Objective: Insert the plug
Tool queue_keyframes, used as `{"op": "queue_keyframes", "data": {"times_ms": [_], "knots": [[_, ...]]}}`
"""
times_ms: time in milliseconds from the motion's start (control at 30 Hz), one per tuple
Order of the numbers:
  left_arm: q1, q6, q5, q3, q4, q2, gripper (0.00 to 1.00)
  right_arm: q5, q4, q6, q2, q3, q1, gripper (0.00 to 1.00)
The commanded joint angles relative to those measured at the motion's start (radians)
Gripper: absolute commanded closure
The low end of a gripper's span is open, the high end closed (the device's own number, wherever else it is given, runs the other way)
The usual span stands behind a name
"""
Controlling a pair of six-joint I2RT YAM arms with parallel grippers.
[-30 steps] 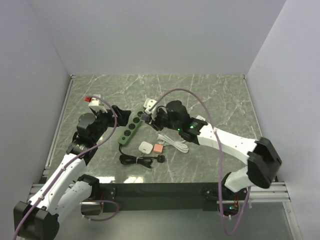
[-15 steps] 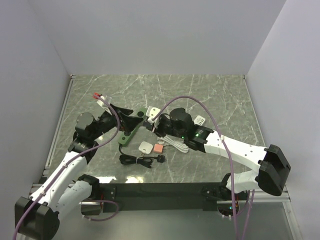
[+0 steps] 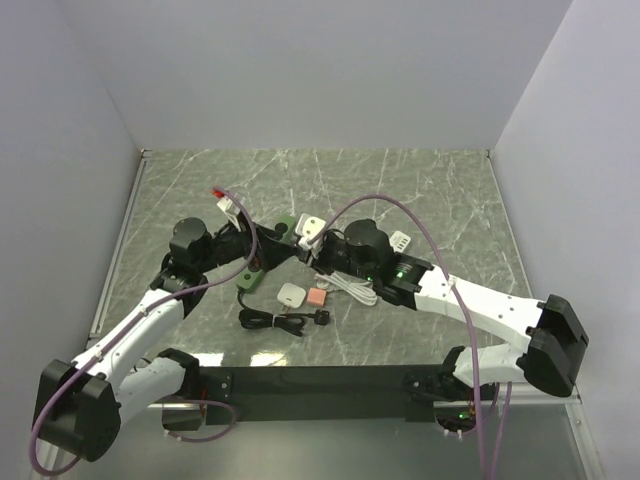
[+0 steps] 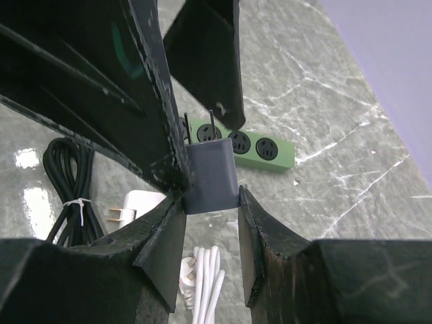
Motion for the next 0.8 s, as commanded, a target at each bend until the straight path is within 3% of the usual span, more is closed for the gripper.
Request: {"op": "queue_keyframes", "data": {"times_ms": [0,133,233,267,300,367,400,500,567,600,767], "knots": [[-0.015,-0.013,0.063,0.040,0.086,0.013,0.07,0.015,0.061,-0.016,-0.050,-0.007,0.013,0.83],[-0.025,-0.028,0.095,0.040,0.124,0.033,0.19,0.013,0.067,-0.022,-0.061,-0.019,0.023,0.84],[-0.036,-0.040,0.124,0.035,0.156,0.054,0.40,0.019,0.072,-0.025,-0.067,-0.027,0.026,0.83],[-0.039,-0.045,0.132,0.035,0.167,0.060,0.48,0.019,0.073,-0.026,-0.070,-0.032,0.028,0.83],[-0.042,-0.052,0.147,0.032,0.181,0.069,0.64,0.022,0.075,-0.026,-0.073,-0.033,0.028,0.83],[-0.045,-0.059,0.159,0.034,0.192,0.077,0.81,0.036,0.076,-0.028,-0.076,-0.039,0.028,0.83],[-0.045,-0.060,0.166,0.034,0.195,0.086,0.99,0.044,0.084,-0.028,-0.077,-0.042,0.028,0.83],[-0.049,-0.077,0.185,0.027,0.227,0.100,1.00,0.076,0.101,-0.026,-0.079,-0.050,0.028,0.78],[-0.049,-0.091,0.179,0.020,0.259,0.105,1.00,0.099,0.116,-0.016,-0.080,-0.055,0.028,0.59],[-0.049,-0.091,0.160,0.018,0.261,0.103,1.00,0.102,0.121,-0.001,-0.082,-0.056,0.028,0.44],[-0.024,-0.054,0.083,0.024,0.213,0.080,1.00,0.122,0.147,0.036,-0.137,-0.087,-0.010,0.29]]}}
